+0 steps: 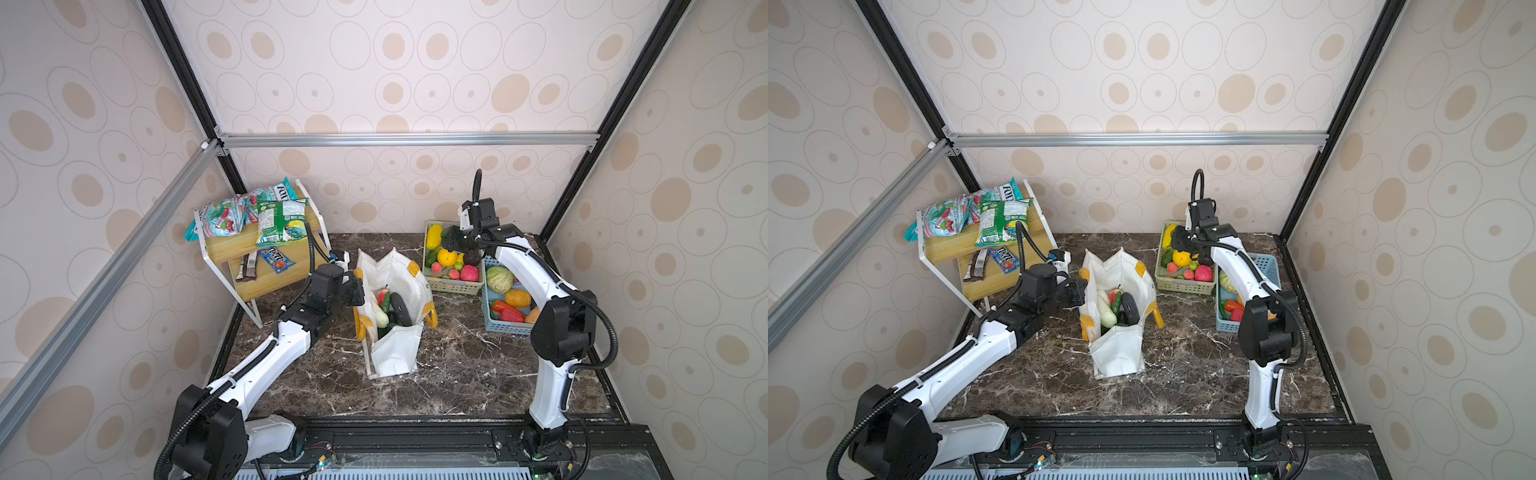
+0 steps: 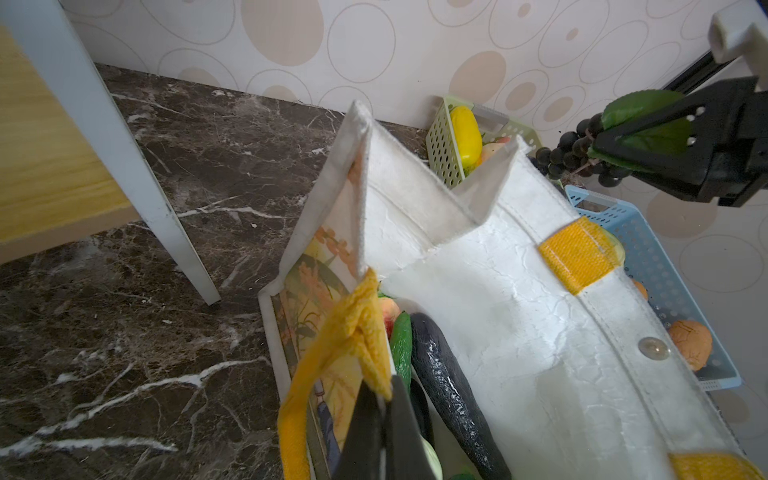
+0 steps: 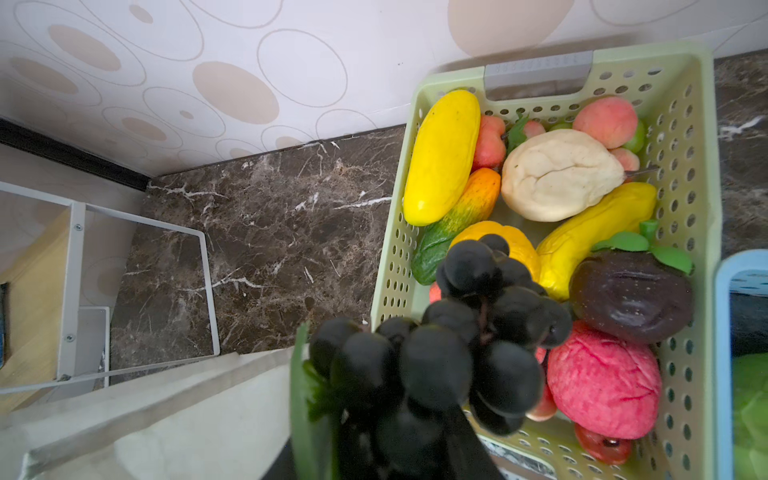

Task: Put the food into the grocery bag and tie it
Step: 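Lift the black grapes out of the green basket with the right gripper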

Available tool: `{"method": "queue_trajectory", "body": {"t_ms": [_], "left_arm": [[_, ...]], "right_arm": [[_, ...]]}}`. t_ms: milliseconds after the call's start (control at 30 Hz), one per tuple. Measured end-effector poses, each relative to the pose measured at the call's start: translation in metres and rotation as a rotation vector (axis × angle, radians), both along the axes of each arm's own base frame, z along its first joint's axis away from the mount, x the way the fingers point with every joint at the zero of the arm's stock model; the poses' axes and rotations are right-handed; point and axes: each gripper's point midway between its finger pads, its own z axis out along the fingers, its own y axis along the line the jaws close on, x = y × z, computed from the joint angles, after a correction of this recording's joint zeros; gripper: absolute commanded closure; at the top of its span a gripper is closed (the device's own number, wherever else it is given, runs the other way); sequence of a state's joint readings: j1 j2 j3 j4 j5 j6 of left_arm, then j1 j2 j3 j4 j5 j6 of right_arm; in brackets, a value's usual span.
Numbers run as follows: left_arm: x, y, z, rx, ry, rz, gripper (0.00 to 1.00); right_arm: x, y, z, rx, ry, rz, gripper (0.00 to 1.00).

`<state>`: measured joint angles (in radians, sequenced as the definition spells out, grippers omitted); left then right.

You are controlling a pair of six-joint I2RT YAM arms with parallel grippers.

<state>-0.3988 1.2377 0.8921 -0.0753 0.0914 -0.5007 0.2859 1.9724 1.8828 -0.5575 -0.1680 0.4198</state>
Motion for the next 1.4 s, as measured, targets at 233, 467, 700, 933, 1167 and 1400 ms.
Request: {"method": "queue_trajectory", "body": {"t_ms": [233,467,700,933,1167,1400], "left_arm": [[0.000,-0.001,0.001,-0.005,-0.002,-0.006,1.00],[0.000,-0.003,0.002,-0.017,-0.002,-0.010,1.00],[0.000,-0.003,0.003,-0.027,-0.001,-0.008,1.00],[0.000,-0.004,0.003,-0.032,0.001,-0.006,1.00],[0.000,-0.003,0.001,-0.035,0.002,-0.003,1.00],[0.000,-0.004,0.001,-0.039,0.001,-0.002,1.00]], "right_arm": [[-0.010,0.001,0.010,0.001,-0.014,0.016,0.64],[-0.024,0.014,0.029,0.002,-0.049,0.059,0.64],[-0.041,0.033,0.048,0.001,-0.090,0.114,0.63],[-0.057,0.051,0.064,-0.004,-0.124,0.164,0.63],[-0.073,0.067,0.077,-0.004,-0.150,0.206,0.63],[-0.087,0.083,0.085,0.004,-0.165,0.251,0.63]]}}
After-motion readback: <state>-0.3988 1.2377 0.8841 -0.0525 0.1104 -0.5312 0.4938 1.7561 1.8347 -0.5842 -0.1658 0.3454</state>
